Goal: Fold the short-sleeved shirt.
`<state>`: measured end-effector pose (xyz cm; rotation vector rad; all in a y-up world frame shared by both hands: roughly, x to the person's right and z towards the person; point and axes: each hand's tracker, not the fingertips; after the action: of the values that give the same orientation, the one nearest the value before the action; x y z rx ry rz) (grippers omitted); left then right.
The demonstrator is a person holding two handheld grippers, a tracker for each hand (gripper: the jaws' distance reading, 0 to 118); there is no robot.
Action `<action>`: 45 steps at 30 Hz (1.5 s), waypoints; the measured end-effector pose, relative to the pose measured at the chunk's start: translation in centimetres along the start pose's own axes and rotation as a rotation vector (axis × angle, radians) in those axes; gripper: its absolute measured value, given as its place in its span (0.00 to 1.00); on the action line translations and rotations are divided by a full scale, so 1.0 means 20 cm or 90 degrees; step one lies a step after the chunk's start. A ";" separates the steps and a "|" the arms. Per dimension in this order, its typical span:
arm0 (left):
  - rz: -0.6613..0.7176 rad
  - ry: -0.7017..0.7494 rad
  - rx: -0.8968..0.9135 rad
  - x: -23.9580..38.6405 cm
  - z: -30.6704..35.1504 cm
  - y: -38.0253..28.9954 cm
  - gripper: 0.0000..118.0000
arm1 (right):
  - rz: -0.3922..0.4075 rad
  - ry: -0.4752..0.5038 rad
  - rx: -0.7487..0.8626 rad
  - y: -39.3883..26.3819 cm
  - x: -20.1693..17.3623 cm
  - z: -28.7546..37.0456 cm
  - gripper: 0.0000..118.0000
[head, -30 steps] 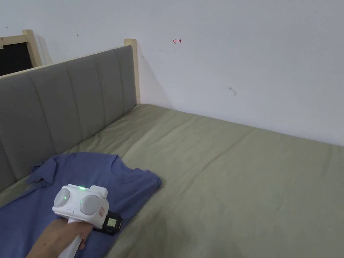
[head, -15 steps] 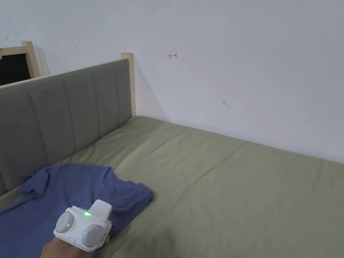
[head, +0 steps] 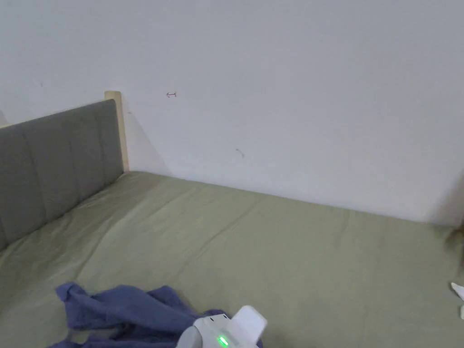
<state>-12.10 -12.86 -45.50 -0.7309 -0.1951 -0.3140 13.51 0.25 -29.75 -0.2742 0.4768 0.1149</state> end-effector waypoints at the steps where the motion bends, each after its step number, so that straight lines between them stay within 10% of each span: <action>1: -0.025 -0.043 0.002 0.15 -0.01 0.03 0.00 | -0.001 -0.021 0.007 0.01 0.04 0.06 0.01; 10: -0.119 -0.280 0.120 1.22 0.46 0.18 0.00 | -0.014 -0.175 0.045 0.01 0.37 0.54 0.01; 18: -0.170 -0.312 0.056 1.69 0.38 -0.07 0.00 | -0.067 -0.210 0.033 -0.10 0.49 0.69 0.01; 20: -0.166 -0.303 0.025 1.71 0.31 -0.09 0.24 | -0.068 -0.212 0.028 -0.12 0.48 0.70 0.01; 23: -0.140 -0.291 -0.004 1.66 0.30 -0.06 0.73 | -0.066 -0.214 0.027 -0.13 0.47 0.72 0.01; 30: -0.033 -0.277 0.092 1.33 0.52 0.18 0.74 | -0.061 -0.207 0.061 -0.04 0.45 0.76 0.01; 45: 0.271 0.118 0.266 0.07 1.63 -0.15 0.72 | -0.062 -0.113 0.110 0.06 0.24 0.67 0.02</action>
<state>-14.04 7.02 -19.48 -0.3129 0.0730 0.0689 23.34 5.53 -20.77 -0.1159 0.2941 0.0033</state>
